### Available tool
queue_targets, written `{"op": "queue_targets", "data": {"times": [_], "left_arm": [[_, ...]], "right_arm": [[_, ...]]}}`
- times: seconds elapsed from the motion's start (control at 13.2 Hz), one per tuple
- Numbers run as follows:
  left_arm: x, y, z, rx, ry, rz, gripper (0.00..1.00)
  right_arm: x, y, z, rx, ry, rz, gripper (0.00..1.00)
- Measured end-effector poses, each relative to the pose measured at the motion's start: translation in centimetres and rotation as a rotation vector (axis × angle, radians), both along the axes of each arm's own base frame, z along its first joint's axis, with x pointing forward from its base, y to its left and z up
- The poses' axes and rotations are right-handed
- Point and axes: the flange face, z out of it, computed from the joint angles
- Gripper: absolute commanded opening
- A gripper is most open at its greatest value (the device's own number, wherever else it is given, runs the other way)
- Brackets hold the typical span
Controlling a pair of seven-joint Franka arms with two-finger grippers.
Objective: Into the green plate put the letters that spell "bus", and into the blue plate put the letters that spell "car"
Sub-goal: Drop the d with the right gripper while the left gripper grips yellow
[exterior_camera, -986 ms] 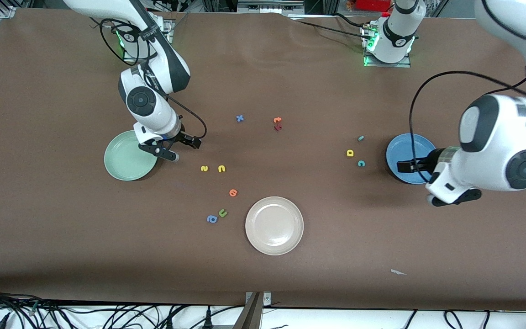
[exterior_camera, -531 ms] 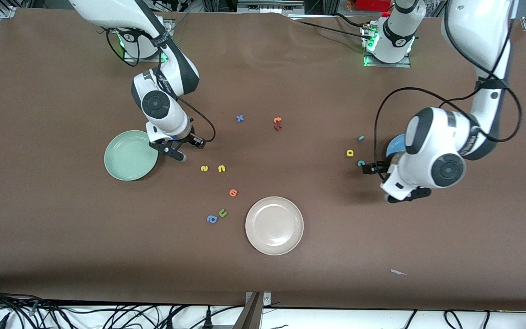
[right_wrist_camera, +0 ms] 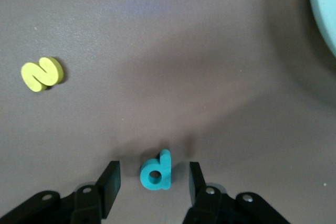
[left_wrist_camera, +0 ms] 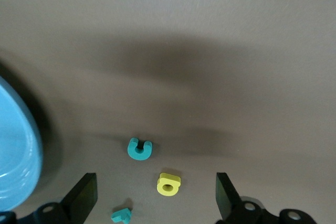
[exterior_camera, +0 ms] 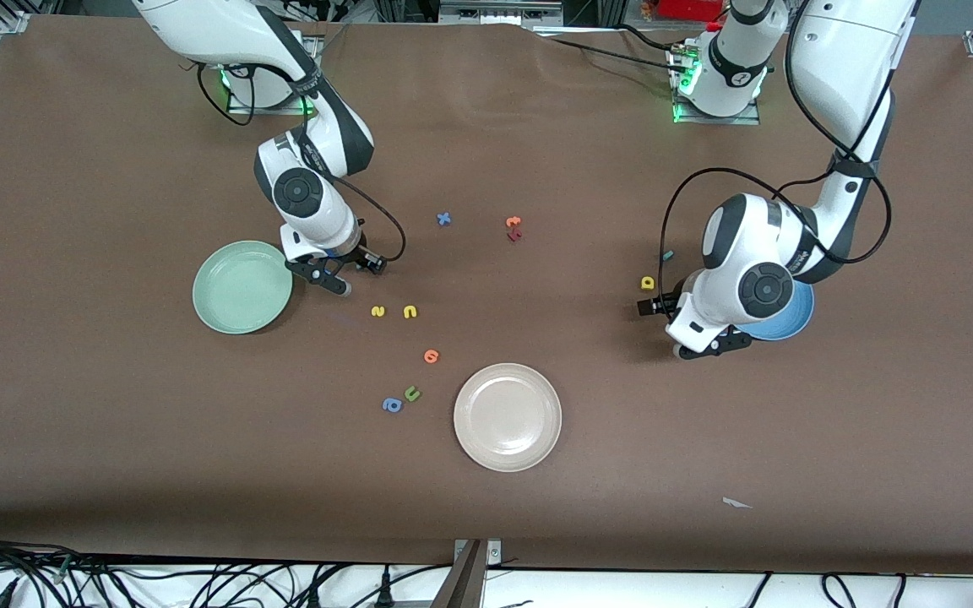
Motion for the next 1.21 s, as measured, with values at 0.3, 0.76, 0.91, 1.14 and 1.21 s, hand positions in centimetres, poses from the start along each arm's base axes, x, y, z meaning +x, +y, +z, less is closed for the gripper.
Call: {"op": "queue_targets", "data": {"times": [0.3,0.76,0.91,1.14,1.21], "left_arm": [[-2.7,-0.9,-3.0,-0.003,-0.024,-0.016,0.9],[-4.5,-1.4,-4.4,0.015,-0.001,0.001,0.77],[-4.9,-1.5,-4.6,0.02,0.006,0.008,0.77],[-5.3,-1.4,-4.9,0.026,0.015,0.016,0.75],[-5.4,-1.4,-4.9,0.028,0.016,0.021,0.75]], "right_arm": [[-0.4,0.4,-0.6,-0.002,0.004,0.0,0.48],[-0.4,0.5,-0.4,0.002,-0.003,-0.004,0.08],[0.0,0.1,-0.2,-0.012,0.004,-0.004,0.08],[1.9,-1.8,2.3,-0.066,-0.01,0.037,0.09],[2.8,-3.3,3.2,-0.082,-0.013,0.071,0.09]]}}
